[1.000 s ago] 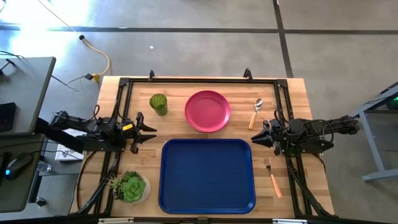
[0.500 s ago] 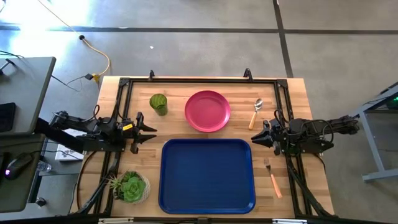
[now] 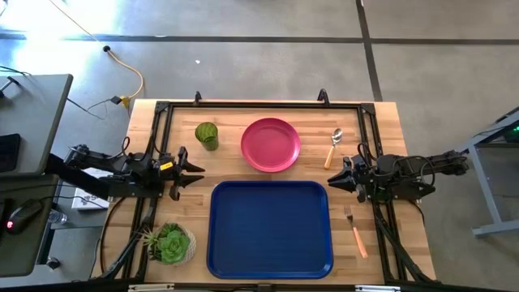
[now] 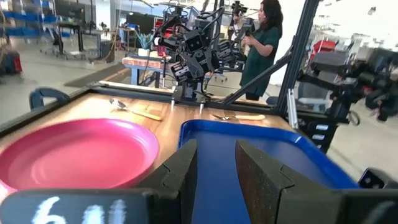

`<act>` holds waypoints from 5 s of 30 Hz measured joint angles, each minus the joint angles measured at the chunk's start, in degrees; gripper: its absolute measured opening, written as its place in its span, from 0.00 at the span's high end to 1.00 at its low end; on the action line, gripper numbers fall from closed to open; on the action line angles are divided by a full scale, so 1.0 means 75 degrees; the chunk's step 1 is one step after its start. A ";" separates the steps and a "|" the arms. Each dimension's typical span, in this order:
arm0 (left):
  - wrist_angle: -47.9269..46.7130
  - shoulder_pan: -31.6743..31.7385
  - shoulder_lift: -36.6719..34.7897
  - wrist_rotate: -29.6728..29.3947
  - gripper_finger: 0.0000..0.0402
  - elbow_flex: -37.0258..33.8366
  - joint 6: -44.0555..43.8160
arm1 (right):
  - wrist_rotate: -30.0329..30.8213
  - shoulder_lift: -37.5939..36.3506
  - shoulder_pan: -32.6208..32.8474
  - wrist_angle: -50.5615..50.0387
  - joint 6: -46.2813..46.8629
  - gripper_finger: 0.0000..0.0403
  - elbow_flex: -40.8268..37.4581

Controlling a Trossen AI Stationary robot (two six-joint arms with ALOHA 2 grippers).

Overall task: Pick and place plate/cup/fork/spoon on tray
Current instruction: Put the green cup on the blue serving tray

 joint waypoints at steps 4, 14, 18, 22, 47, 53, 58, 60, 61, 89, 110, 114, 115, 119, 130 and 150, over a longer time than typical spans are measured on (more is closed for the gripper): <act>0.0000 -0.0003 0.0000 -0.0003 0.76 0.0000 -0.0122 | 0.0001 0.0002 0.0000 0.0001 0.0000 0.83 0.0000; 0.0151 0.0000 0.0000 -0.0003 0.76 0.0002 -0.1371 | 0.0109 0.0002 0.0000 0.0008 0.0000 0.83 0.0000; 0.0271 -0.0001 0.0003 -0.0032 0.76 0.0003 -0.2196 | 0.0472 0.0000 -0.0001 0.0031 0.0000 0.83 0.0000; 0.0303 0.0000 0.0003 -0.0100 0.76 0.0003 -0.2721 | 0.0693 0.0001 0.0000 0.0051 0.0000 0.83 0.0000; 0.0289 0.0000 0.0003 -0.0344 0.73 0.0003 -0.2643 | 0.0701 0.0000 -0.0001 0.0057 0.0165 0.83 0.0000; 0.0291 0.0052 0.0003 -0.0735 0.65 0.0003 -0.2655 | 0.0702 0.0001 -0.0001 0.0057 0.0219 0.83 0.0000; 0.0744 0.0223 0.0000 -0.1480 0.60 0.0050 -0.2967 | 0.0944 0.0000 0.0000 0.0080 0.0200 0.83 0.0000; 0.0987 0.0294 0.0003 -0.1593 0.59 0.0144 -0.2710 | 0.1096 0.0000 -0.0001 0.0086 0.0201 0.83 0.0000; 0.1100 0.0325 0.0003 -0.1624 0.59 0.0210 -0.2508 | 0.1160 0.0000 0.0001 0.0089 0.0201 0.83 0.0000; -0.1650 0.1337 0.3274 -0.1609 0.60 0.3943 0.0096 | 0.2283 0.0000 -0.0001 0.1336 0.1187 0.83 0.0000; -0.5232 0.3302 0.5286 -0.0674 0.60 0.6766 0.0924 | 0.2718 0.0000 -0.0001 0.2524 0.0511 0.83 0.0000; -0.5528 0.3708 0.5689 -0.0421 0.60 0.6976 0.1309 | 0.2887 0.0000 0.0001 0.2699 0.0416 0.83 0.0000; -0.5576 0.3817 0.5786 -0.0309 0.60 0.7007 0.1354 | 0.2898 0.0000 -0.0001 0.2712 0.0419 0.83 0.0000; -0.5775 0.4223 0.6237 0.0175 0.60 0.7023 0.1504 | 0.2972 0.0000 0.0000 0.2729 0.0420 0.83 0.0000; -0.6240 0.4860 0.7707 0.0260 0.60 0.7020 0.2240 | 0.3012 0.0000 0.0002 0.2723 0.0420 0.83 0.0000; -0.6388 0.5154 0.9368 0.0460 0.60 0.7017 0.2451 | 0.3012 0.0000 0.0000 0.2612 0.0422 0.83 0.0000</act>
